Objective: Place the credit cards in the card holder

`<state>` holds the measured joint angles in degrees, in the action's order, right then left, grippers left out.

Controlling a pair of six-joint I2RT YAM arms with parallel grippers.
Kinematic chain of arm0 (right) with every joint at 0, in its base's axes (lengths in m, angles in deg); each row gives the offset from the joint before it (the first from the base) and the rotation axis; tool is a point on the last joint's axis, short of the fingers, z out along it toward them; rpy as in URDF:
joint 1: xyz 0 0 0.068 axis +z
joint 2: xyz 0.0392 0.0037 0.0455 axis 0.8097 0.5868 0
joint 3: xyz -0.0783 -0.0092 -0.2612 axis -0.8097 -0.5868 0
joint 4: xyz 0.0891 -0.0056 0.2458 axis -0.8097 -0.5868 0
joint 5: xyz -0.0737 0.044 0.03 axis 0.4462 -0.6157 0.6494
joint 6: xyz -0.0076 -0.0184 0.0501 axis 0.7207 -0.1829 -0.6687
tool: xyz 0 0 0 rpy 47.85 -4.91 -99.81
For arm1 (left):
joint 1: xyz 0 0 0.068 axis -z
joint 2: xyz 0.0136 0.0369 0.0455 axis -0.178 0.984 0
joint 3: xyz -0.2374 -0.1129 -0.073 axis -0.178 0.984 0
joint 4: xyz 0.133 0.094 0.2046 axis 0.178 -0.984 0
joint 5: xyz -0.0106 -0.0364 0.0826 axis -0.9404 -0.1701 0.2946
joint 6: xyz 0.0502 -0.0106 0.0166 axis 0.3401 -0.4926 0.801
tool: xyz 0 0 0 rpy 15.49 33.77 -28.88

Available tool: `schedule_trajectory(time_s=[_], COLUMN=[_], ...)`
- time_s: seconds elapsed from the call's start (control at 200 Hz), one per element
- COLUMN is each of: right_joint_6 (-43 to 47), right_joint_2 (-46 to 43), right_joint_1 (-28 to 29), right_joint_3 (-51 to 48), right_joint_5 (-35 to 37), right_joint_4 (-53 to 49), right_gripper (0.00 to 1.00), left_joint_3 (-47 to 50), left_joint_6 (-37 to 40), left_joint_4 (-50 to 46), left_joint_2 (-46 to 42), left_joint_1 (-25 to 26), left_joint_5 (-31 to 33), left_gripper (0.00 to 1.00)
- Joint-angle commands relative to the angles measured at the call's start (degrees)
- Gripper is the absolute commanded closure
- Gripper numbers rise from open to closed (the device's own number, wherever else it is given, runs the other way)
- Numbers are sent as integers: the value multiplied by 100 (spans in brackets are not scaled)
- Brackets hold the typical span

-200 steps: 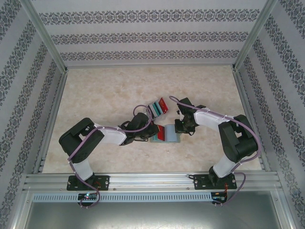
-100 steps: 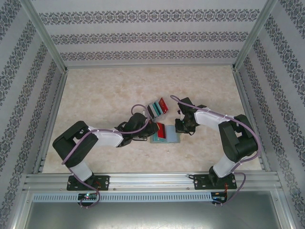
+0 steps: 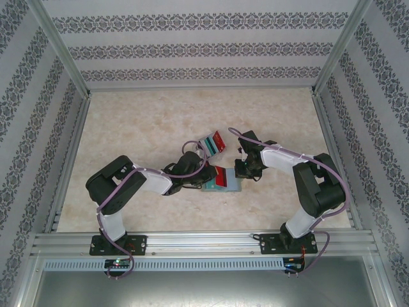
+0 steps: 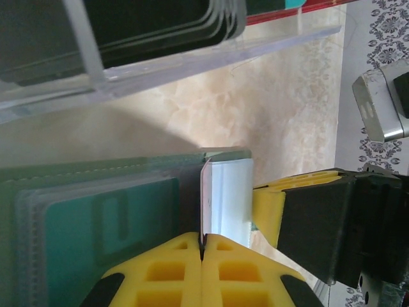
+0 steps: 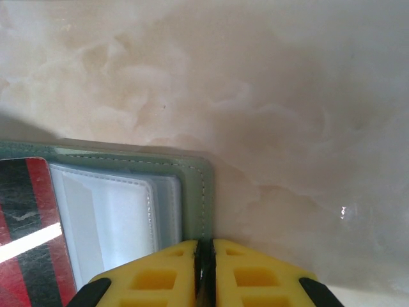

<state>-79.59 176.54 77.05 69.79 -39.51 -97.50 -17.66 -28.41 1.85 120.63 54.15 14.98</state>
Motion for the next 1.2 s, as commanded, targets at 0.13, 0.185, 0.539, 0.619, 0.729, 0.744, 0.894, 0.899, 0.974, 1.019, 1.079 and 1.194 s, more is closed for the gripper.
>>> schedule_trajectory(time_s=[0.13,0.185,0.539,0.619,0.729,0.744,0.894,0.899,0.974,1.019,1.079,1.194], right_joint_6=[-86,-77,-119,-136,-150,-147,-166,-165,-203,-221,-257,-322], right_joint_2=[288,297,288,323,306,305,294,296,289,297,303,290], right_joint_1=[-4,-5,0,-4,9,5,4,4,6,5,4,9], right_joint_3=[-73,-51,-90,-73,-94,-95,-77,-77,-86,-86,-86,-93], right_joint_5=[-83,-73,-61,-107,-95,-96,-123,-123,-167,-199,-248,-326], right_joint_4=[51,18,72,69,77,77,91,93,137,156,190,243], right_gripper=[87,87,87,87,85,85,86,86,87,87,87,87], left_joint_3=[-102,-60,-334,-256,-148,-166,-337,-339,-420,-448,-520,-633], left_joint_6=[148,131,102,52,26,23,33,35,41,44,52,55], left_joint_4=[-230,-322,-274,-282,-246,-247,-285,-292,-350,-378,-413,-511], left_joint_2=[91,56,391,349,291,307,447,453,506,544,592,658], left_joint_1=[92,101,103,105,110,109,154,158,187,189,204,251], left_joint_5=[-220,-186,-410,-344,-251,-271,-461,-465,-529,-551,-598,-602], left_gripper=[100,100,100,100,100,100,100,100,100,100,100,100])
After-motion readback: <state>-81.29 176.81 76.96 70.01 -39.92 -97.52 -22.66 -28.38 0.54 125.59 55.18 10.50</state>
